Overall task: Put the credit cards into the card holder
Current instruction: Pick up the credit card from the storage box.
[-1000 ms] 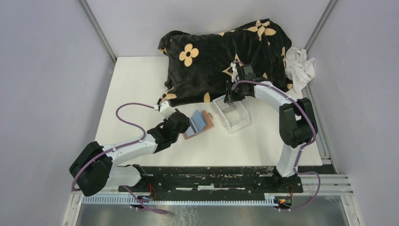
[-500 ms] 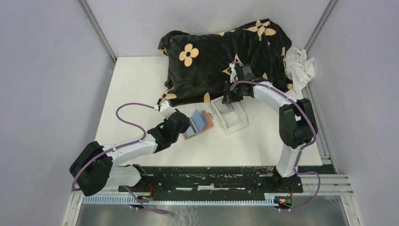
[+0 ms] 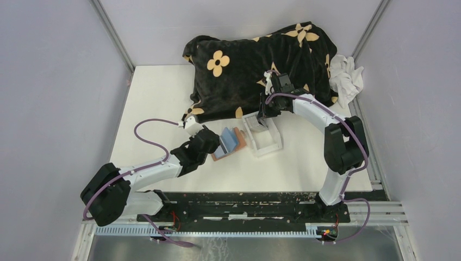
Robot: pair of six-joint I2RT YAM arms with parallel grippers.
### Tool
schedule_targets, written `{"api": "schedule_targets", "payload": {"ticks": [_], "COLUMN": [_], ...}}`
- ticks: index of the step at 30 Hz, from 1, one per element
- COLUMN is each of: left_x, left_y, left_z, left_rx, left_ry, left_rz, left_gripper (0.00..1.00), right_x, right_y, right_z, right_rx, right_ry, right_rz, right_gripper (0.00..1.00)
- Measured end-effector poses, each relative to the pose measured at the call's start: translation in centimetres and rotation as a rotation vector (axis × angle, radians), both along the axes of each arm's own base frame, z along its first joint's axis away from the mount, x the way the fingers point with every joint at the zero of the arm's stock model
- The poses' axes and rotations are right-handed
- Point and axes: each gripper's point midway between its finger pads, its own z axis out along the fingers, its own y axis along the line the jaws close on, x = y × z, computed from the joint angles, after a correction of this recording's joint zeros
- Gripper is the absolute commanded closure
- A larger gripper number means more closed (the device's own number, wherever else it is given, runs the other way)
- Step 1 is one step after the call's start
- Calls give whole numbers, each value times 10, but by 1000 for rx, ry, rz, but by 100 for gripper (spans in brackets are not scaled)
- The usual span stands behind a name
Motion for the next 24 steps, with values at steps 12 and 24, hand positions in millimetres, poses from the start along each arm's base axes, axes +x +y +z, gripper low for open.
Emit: {"api": "schedule_targets", "payload": {"ticks": [12, 24], "left_x": [0, 6], "left_y": [1, -2], "left_z": [-1, 19], "left_rx": [1, 37], "left_ry": [0, -95], "left_rz": [0, -58], "left_gripper": [74, 78], "right_x": [2, -4], "right_y": [-9, -21], "right_z": [19, 37], "right_rx": [-52, -138], "right_ry": [-49, -116], "right_rz": [-28, -31], "right_gripper": [99, 99]}}
